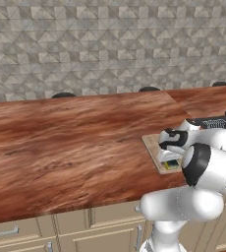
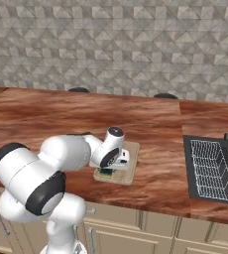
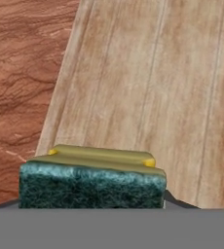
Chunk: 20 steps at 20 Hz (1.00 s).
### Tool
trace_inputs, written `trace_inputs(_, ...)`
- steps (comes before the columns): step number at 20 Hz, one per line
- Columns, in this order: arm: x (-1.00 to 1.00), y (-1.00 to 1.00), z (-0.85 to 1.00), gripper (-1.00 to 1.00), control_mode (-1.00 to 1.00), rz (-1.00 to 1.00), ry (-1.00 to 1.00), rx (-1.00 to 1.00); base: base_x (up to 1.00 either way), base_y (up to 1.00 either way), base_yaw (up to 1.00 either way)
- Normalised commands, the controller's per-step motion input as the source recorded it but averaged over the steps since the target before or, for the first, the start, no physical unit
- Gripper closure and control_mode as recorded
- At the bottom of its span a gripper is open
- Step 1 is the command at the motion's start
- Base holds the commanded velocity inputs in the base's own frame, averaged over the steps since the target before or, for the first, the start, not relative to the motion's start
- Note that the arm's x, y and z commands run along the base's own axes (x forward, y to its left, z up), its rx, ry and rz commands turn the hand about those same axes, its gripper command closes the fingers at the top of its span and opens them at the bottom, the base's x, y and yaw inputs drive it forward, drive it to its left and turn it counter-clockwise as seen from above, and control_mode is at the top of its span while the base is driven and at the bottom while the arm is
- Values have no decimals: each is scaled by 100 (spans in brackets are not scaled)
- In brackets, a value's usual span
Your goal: Pick up the sponge from the counter and clean the cutting board by briefly scrubbing or pressing down on the cutting board. Once finished, release the sponge.
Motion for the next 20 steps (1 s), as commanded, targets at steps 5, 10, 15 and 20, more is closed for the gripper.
trace_inputs(5, 44, 0, 0, 100, -100, 0, 0, 0, 0, 0, 0)
trace_inputs(10, 48, 0, 0, 100, -100, 0, 0, 0, 0, 0, 0)
trace_inputs(15, 62, 0, -2, 100, -100, 0, 0, 0, 0, 0, 0)
trace_inputs(20, 68, 0, 0, 100, -100, 0, 0, 0, 0, 0, 0)
